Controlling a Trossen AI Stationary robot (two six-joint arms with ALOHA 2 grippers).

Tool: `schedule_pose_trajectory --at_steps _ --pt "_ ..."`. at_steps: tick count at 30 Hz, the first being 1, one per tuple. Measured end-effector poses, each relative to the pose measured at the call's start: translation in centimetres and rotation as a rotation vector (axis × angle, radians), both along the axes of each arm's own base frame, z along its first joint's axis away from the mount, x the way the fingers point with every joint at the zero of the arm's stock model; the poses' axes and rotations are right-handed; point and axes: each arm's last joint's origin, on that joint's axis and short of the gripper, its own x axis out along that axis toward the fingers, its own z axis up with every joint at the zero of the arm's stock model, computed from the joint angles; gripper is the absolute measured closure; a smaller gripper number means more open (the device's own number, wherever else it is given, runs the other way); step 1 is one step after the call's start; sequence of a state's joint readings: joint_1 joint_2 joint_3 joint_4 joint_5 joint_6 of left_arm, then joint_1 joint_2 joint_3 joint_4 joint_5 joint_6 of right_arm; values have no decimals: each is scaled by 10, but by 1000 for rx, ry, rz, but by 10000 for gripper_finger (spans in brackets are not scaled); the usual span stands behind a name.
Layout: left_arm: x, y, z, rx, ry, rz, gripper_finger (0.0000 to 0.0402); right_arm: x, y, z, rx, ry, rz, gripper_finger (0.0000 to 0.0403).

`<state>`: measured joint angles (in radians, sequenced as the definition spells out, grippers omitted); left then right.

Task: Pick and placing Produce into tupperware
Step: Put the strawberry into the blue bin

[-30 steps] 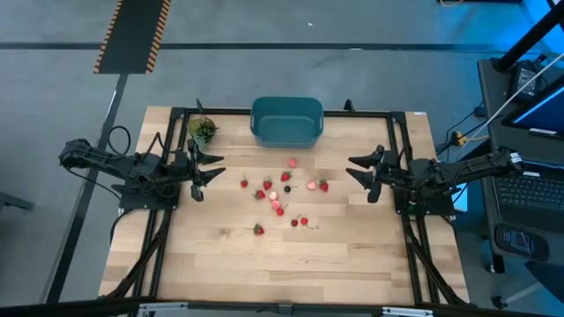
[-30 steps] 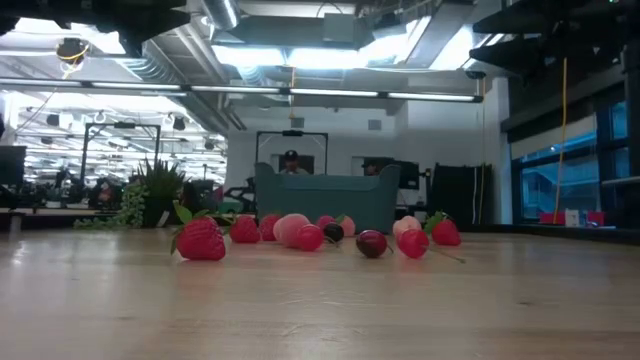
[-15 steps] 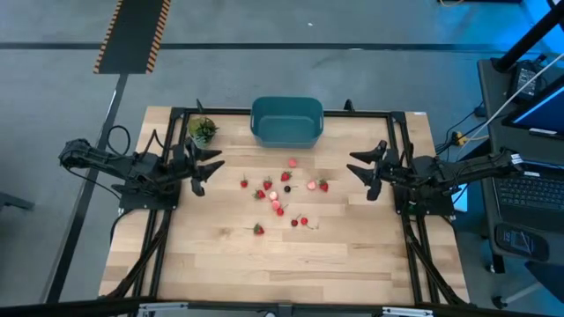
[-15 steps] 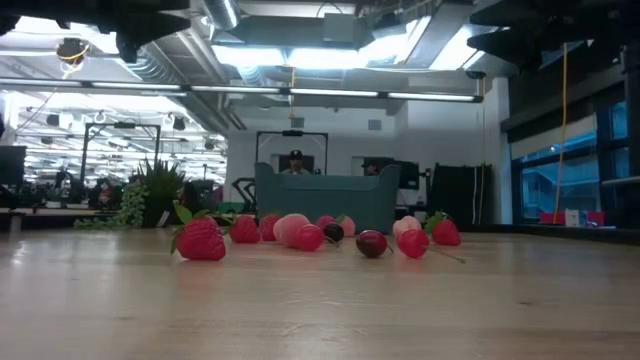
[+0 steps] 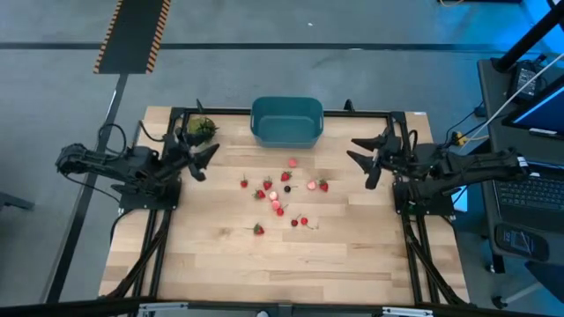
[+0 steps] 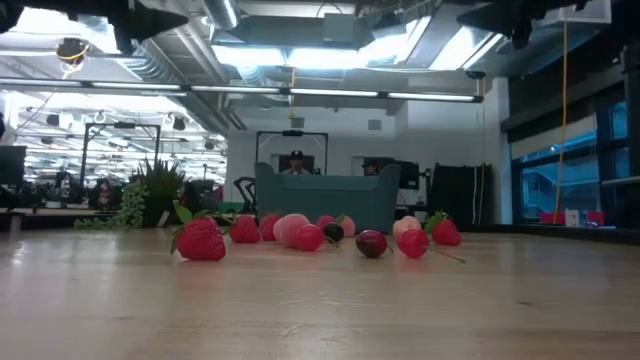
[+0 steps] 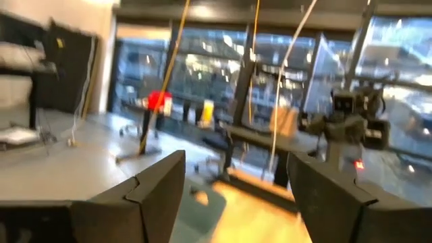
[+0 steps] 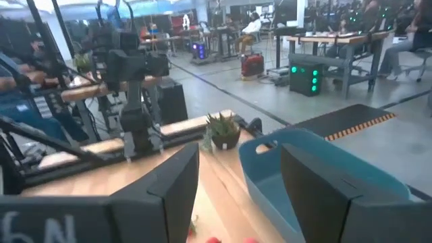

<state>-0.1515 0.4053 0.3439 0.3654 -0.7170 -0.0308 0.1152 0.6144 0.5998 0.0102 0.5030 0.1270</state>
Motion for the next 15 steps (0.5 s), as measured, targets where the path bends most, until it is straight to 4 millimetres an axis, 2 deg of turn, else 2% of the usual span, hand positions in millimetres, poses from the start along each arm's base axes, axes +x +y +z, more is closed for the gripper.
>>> schedule_pose_trajectory --at_steps 5,7,15 --pt "-1 0 4 29 -22 12 151 -1 0 15 85 -68 2 195" --pt "-1 0 3 30 -10 12 149 0 0 19 93 -28 0 186" --pt "0 0 1 33 18 10 148 16 1 10 -30 154 -8 107"
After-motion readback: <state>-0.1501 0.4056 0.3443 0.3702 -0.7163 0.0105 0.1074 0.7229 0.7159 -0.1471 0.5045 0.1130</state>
